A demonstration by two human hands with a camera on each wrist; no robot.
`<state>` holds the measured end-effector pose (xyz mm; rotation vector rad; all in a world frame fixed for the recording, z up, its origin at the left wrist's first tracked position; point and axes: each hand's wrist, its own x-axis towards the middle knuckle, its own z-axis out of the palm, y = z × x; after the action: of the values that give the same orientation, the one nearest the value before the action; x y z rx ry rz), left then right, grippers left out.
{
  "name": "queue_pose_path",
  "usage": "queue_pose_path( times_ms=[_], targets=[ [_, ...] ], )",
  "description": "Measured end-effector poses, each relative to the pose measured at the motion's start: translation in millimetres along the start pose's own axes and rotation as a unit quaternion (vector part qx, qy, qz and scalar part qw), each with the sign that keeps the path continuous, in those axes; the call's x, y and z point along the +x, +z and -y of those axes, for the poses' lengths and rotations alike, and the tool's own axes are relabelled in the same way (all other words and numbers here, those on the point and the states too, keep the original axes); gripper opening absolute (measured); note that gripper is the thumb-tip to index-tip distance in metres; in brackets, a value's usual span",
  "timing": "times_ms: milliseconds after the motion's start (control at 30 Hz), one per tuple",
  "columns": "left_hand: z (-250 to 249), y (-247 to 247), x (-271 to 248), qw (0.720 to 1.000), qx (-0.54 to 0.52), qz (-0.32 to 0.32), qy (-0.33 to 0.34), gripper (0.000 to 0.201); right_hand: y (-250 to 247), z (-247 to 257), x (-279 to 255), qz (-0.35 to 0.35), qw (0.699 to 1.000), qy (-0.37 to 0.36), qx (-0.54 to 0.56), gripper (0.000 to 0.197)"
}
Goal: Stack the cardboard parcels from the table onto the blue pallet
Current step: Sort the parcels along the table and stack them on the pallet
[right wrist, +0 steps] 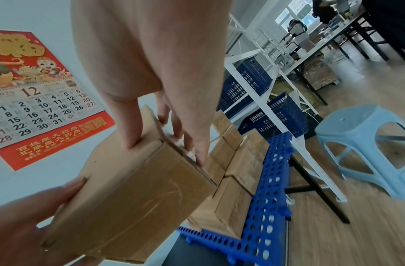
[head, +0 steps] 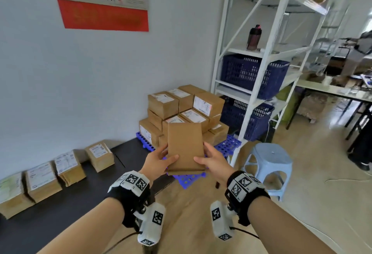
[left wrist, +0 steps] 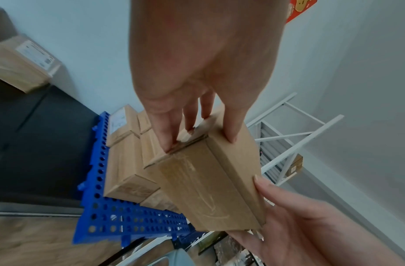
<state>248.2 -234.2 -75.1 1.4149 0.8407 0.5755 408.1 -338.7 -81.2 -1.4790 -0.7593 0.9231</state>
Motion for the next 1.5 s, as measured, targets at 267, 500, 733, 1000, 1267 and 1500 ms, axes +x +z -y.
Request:
queue_pose_path(
  times_ms=[267,500,733,1000,1267,1500],
  targets=[
    [-25.6,78.3,56.3,0.999,-0.017,-0.036,0.005,0.056,-85.1,20.9,50.2,0.02,0.999,-0.012,0.026,0.066],
    [-35.1,89.3,120.0,0.998,-0.016,-0.062,-0.002,0.058,-110.4,27.2,120.5,0.043,0.999,-0.025,0.013,0.068],
    [-40.4,85.6,193.0,0.994,-0.004,-0.105,-0.01,0.051,-121.7,40.0,202.0,0.078,0.997,-0.014,-0.015,0.064],
    [-45.6,81.4,263.6,0.99,-0.034,-0.121,-0.059,0.049,-127.0,46.4,282.5,0.103,0.994,0.021,-0.043,0.06],
    [-43.8,95.1,298.4,0.982,-0.042,-0.163,-0.086,0.041,-132.4,44.0,339.0,0.131,0.985,0.039,-0.107,0.063],
    [-44.7,109.7,313.4,0.968,-0.045,-0.214,-0.121,0.037,-135.8,39.0,375.4,0.167,0.964,0.037,-0.204,0.068]
  ],
)
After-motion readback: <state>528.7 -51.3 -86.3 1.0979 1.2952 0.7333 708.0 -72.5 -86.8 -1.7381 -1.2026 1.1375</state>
